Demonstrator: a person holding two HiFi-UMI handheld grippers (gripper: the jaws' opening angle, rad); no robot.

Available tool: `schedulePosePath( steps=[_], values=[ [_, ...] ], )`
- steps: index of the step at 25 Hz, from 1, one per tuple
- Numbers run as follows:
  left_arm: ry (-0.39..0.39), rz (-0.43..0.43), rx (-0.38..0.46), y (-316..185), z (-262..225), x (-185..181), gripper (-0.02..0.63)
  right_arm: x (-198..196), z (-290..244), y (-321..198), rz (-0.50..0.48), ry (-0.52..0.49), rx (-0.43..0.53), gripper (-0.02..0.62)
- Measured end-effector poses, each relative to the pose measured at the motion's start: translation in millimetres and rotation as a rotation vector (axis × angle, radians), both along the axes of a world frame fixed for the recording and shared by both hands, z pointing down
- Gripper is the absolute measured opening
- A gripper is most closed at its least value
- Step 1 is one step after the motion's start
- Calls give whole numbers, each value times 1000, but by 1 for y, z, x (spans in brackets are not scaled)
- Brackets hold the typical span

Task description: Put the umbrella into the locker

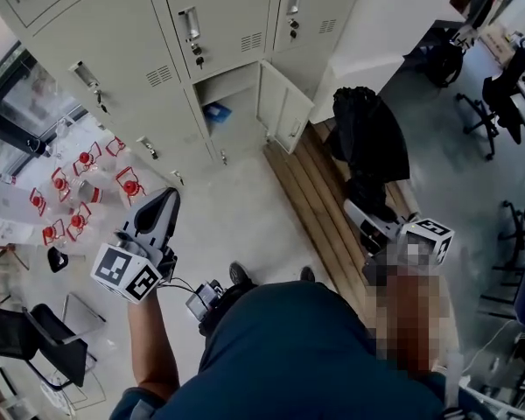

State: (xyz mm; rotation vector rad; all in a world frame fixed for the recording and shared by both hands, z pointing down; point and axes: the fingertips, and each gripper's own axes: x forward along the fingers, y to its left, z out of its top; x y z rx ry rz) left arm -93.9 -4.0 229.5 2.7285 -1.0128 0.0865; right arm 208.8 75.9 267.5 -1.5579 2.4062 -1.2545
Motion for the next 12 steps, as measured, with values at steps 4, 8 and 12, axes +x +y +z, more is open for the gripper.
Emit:
schedulePosePath(
  steps=[4, 8, 12],
  values=[
    [-4, 9, 16, -2, -5, -13, 18, -9, 0, 5, 22, -5, 3, 192],
    [2, 4, 33, -5, -9, -29, 18, -20, -4, 9, 30, 8, 10, 192],
    [6, 14, 35, -1, -8, -46, 18, -34, -5, 17, 49, 13, 14, 192]
  ],
)
